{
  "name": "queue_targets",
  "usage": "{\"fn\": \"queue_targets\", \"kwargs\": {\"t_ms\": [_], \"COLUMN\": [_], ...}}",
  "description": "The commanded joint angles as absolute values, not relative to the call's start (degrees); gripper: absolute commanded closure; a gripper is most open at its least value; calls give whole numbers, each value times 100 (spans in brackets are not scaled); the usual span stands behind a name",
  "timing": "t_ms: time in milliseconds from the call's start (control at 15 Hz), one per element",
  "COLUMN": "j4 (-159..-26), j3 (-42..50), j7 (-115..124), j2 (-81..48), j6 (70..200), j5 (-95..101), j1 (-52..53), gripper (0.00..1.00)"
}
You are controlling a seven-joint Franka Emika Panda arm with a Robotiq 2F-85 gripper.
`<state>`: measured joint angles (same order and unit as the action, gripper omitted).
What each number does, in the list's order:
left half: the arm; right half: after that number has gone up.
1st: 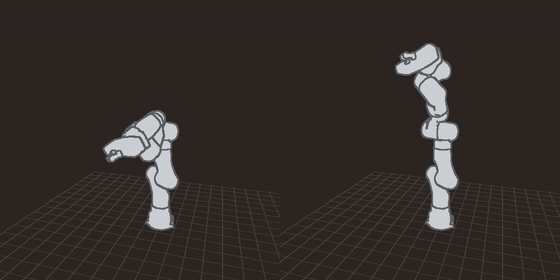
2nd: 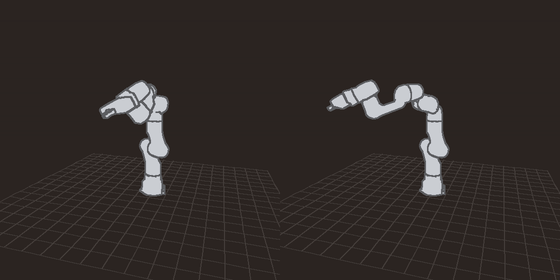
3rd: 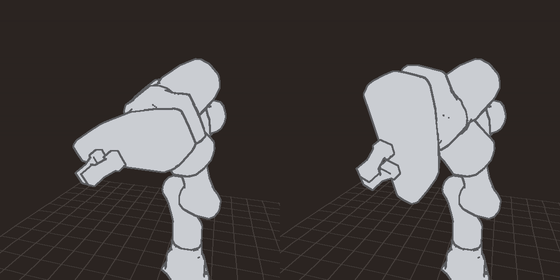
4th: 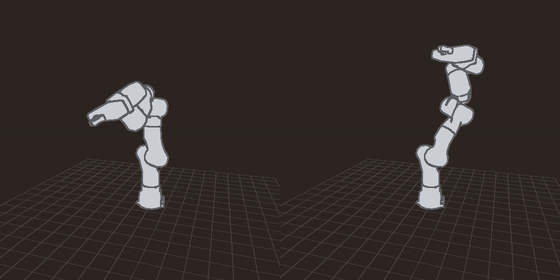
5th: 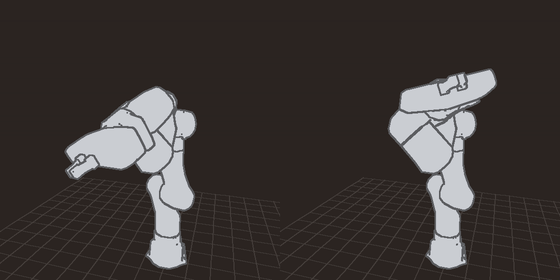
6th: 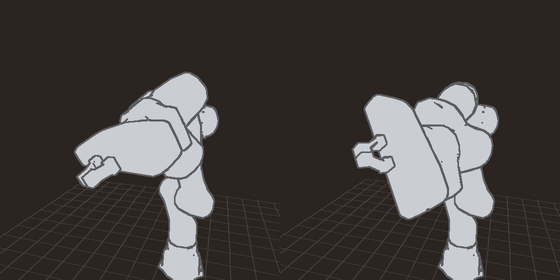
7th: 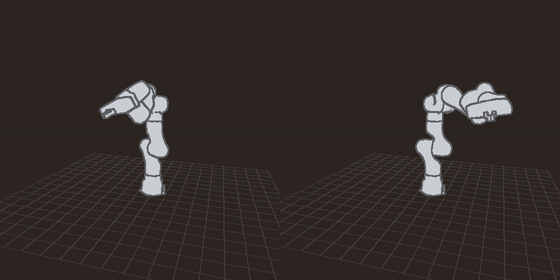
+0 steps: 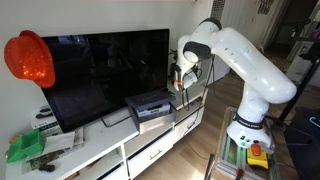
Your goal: Remove the lid from the clear cup and put it on the television stand top
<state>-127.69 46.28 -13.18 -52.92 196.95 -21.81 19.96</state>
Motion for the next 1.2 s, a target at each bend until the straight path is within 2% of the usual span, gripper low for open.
{"fn": "queue_targets", "kwargs": {"t_ms": [0, 133, 333, 533, 733, 800, 1133], "j4": [-13032, -12965, -12780, -12426, -12077, -12192, -12115], "j3": [4956, 5200, 5461, 5053, 4235, 4113, 3621], "j7": [-1327, -1706, -1092, -881, -889, -751, -726], "j2": [-3893, -3291, -2470, -1760, -1309, -1514, -1450], "j6": [18361, 17454, 16103, 14721, 13637, 14139, 14045], "j5": [-1286, -1269, -86, 482, 318, 659, 776], "j1": [1847, 1846, 1630, 1017, 170, 35, -458], "gripper": [0, 0, 0, 0, 0, 0, 0]}}
